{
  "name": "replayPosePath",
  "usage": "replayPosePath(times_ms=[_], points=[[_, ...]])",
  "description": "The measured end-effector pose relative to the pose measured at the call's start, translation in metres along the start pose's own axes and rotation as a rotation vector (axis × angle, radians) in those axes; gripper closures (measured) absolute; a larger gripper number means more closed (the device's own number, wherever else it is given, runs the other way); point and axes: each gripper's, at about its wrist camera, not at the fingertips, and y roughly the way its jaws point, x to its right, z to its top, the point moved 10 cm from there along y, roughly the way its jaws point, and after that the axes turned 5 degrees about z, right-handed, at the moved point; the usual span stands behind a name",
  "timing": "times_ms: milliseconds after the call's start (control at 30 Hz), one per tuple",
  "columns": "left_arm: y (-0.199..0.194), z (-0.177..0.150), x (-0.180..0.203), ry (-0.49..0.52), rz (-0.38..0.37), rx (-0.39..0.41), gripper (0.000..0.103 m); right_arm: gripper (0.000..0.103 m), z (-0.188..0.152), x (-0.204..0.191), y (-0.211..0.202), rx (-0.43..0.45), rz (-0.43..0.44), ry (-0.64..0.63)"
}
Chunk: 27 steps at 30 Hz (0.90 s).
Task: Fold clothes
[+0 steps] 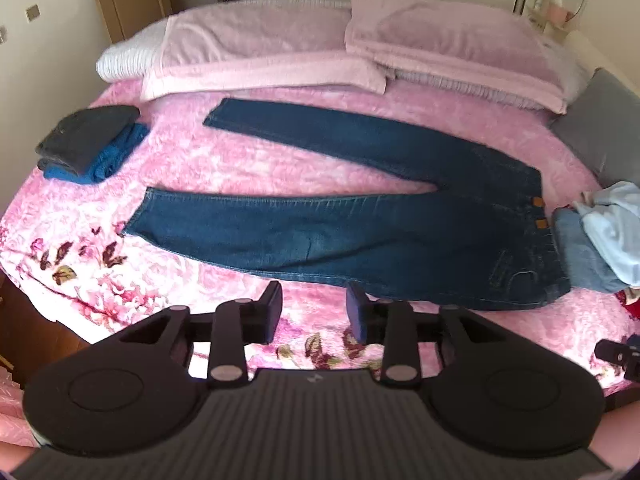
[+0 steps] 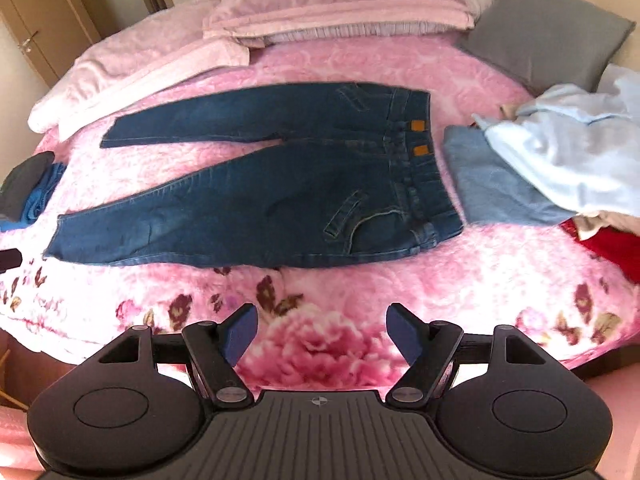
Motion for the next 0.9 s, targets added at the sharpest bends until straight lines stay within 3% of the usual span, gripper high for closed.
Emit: replayPosePath(times_ms=[167, 367, 600, 900], points=[[-0.027, -0.011, -0.009, -0.021, 0.015, 0.021, 0.071, 0.029, -0.001, -0.007, -0.029, 0.051, 0.019, -0.035], [-0.057, -0.026, -0.017, -0.037, 0.029, 0.040, 0.070, 0.029, -0.014, -0.025, -0.039, 0.029, 0.046, -0.081], [-0.074, -0.038, -0.014, -0.015, 0.026, 0.035, 0.069, 0.029, -0.025, -0.037, -0.049, 0.025, 0.058, -0.121], [-0.083, -0.047, -0.003, 0.025, 0.025, 0.034, 0.066, 0.029, -0.036, -0.029, -0.058, 0.009, 0.049, -0.084]])
